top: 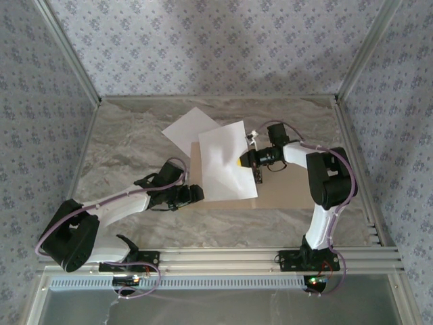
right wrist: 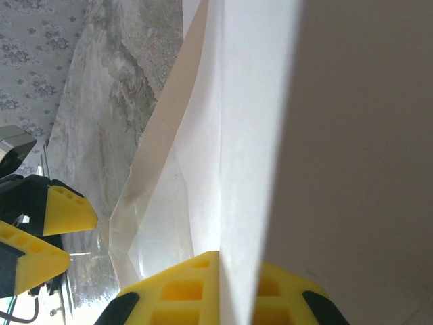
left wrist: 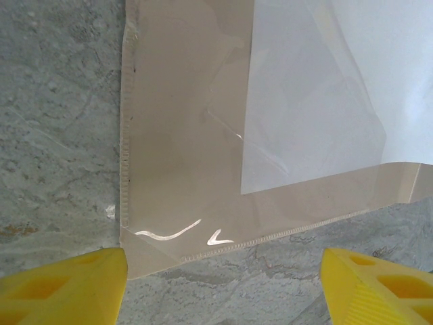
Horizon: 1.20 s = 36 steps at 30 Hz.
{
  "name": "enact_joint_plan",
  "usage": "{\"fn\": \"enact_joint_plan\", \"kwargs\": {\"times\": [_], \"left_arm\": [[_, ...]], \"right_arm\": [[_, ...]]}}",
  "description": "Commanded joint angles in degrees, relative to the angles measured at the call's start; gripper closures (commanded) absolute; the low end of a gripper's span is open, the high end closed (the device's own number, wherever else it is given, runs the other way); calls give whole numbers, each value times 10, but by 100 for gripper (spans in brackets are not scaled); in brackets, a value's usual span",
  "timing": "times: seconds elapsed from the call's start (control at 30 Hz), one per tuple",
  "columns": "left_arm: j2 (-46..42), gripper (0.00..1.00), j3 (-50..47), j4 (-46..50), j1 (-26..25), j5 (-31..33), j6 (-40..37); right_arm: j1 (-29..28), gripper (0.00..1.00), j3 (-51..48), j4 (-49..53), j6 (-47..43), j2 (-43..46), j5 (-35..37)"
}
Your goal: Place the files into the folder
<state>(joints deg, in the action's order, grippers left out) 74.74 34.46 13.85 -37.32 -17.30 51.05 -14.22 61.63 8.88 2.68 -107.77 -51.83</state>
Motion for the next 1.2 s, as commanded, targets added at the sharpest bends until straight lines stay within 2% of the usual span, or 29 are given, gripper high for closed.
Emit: {"fn": "enact_joint_plan", "kwargs": {"times": [0.0, 0.27, 1.17], "left_arm": [[1, 25, 11, 7, 3, -2, 0], [-3, 25, 3, 3, 4, -1, 3], [-6, 25, -9, -8, 4, -1, 12]], "right_arm": [[-7, 100, -11, -24, 23, -11, -16], [-8, 100, -40, -96, 75, -10, -33], [-31, 100, -89, -185, 136, -27, -28]]}}
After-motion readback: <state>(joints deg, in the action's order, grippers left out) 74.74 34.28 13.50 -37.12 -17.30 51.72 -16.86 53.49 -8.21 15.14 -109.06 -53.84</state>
